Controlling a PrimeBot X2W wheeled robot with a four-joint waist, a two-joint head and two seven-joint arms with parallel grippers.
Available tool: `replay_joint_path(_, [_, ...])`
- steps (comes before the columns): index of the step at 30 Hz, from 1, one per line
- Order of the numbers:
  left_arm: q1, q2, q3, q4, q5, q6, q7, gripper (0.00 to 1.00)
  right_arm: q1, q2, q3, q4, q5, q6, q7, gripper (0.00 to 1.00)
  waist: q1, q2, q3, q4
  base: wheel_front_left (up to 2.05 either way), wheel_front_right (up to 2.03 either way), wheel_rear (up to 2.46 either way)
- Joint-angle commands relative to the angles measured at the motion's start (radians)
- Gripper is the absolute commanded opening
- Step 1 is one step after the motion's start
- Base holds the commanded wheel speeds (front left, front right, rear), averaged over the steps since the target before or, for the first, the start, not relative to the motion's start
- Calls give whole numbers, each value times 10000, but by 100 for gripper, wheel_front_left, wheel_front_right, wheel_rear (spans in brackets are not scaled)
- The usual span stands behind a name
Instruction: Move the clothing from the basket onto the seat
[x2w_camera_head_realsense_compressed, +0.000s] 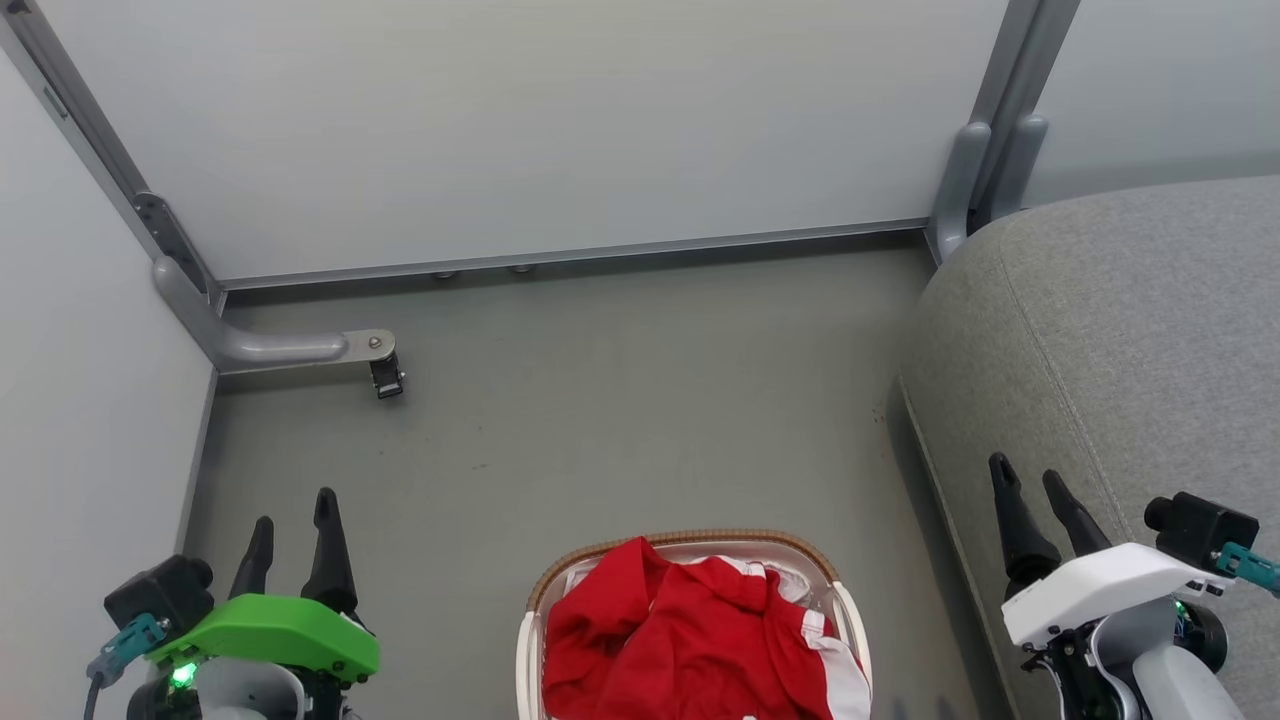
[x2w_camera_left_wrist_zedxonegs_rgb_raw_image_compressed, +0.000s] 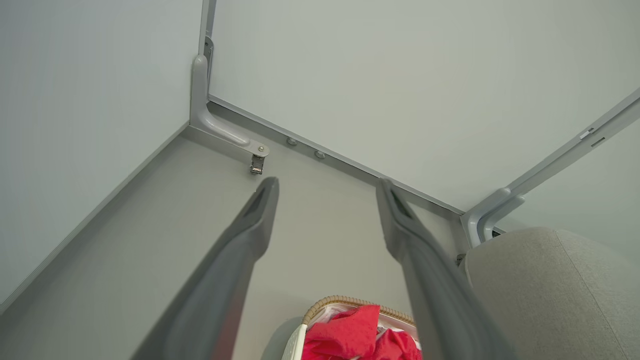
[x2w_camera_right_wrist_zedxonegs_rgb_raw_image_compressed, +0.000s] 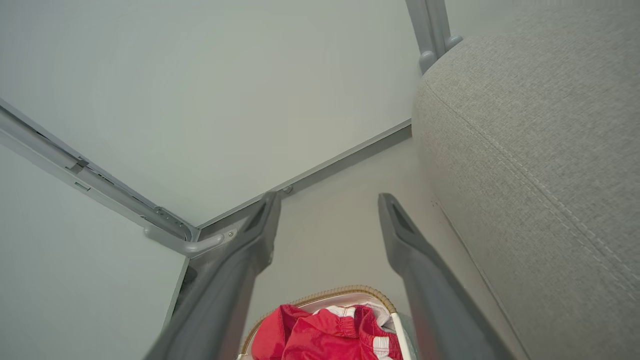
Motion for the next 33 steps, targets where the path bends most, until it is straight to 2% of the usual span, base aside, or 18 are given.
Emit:
replay_joint_path(1, [-168,169,-93,-180,406,111,-99,100,-219,-78,21,-87,-341,2,-114,100,0,51,0,-4,0,0,0])
replay_joint_path(9, [-69,272,-292,-412,1223,354,-332,100,-222,-87,87,-123,-1416,2,-348,100,0,58,40,-1,0,0,0])
replay_joint_path(18, [130,318,-358,-764,2065,423,-566,100,-150,48,-105,-260,-2457,2,-585,100,0,66,46,8,0,0,0])
replay_joint_path(26, [129,239,-229,-973,2727,280,-752,100,-205,153,-318,-401,-3261,3,-784,100,0,73,61,10,0,0,0])
replay_joint_path(33, [201,80,-27,-1160,3351,-26,-925,100,-154,282,-442,-407,-3767,3,-942,100,0,80,61,20,0,0,0])
